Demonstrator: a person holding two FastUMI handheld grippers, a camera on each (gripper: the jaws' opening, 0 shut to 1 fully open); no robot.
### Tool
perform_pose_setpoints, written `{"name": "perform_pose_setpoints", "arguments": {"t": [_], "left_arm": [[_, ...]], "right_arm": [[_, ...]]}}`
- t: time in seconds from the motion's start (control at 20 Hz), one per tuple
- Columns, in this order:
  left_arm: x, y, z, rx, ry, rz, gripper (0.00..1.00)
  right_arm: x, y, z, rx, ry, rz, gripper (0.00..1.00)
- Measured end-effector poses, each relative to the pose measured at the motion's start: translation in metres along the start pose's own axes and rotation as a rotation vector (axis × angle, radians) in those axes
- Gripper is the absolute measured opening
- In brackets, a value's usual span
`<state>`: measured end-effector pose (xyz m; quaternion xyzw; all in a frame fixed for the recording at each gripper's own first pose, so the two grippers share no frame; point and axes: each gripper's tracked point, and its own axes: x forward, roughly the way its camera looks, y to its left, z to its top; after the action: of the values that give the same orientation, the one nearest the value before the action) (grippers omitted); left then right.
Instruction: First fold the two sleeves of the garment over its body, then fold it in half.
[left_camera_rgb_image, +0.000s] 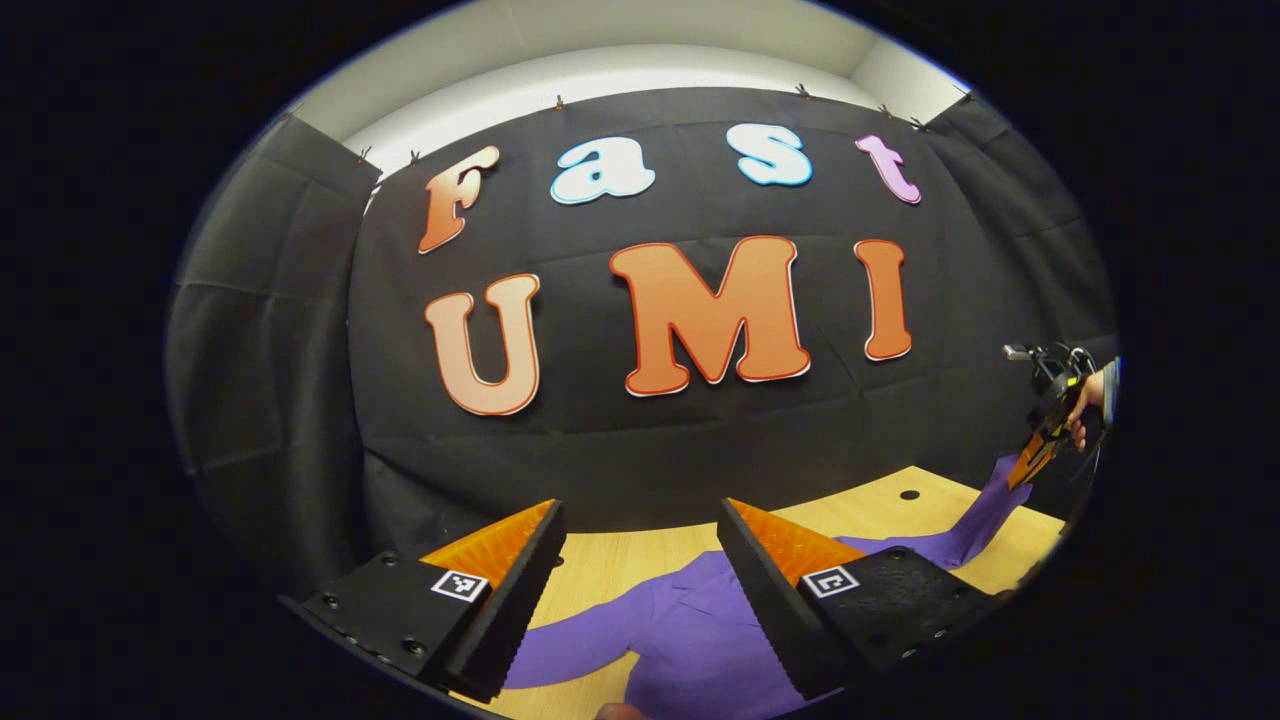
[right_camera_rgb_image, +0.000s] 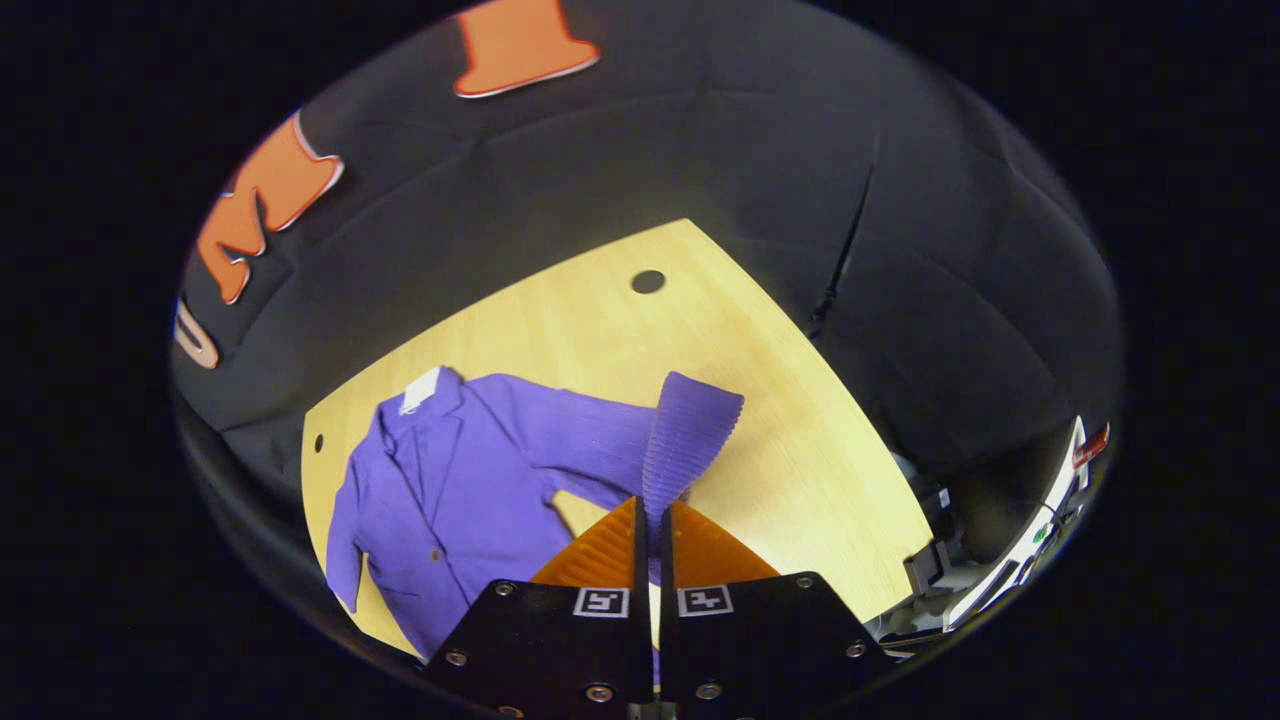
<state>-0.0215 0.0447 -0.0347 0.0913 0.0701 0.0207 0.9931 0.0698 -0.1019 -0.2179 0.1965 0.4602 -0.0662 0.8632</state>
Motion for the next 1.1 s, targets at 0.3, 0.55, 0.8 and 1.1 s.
{"name": "perform_pose_setpoints", "arguments": {"t": [0.3, 0.55, 0.8, 1.1], "left_arm": [[-0.001, 0.024, -0.011, -0.037, 0.030, 0.043, 0.98], [-0.003, 0.049, -0.024, -0.053, 0.073, 0.106, 0.98], [-0.009, 0.076, -0.033, -0.052, 0.108, 0.184, 0.98], [-0.016, 0.107, -0.050, -0.040, 0.181, 0.274, 0.98]], "right_arm": [[-0.026, 0.104, 0.003, -0.122, -0.025, 0.079, 0.04], [-0.022, 0.190, 0.000, -0.240, -0.020, 0.134, 0.04], [-0.013, 0.263, -0.004, -0.325, -0.021, 0.180, 0.04], [-0.004, 0.319, -0.022, -0.337, 0.001, 0.238, 0.03]]}}
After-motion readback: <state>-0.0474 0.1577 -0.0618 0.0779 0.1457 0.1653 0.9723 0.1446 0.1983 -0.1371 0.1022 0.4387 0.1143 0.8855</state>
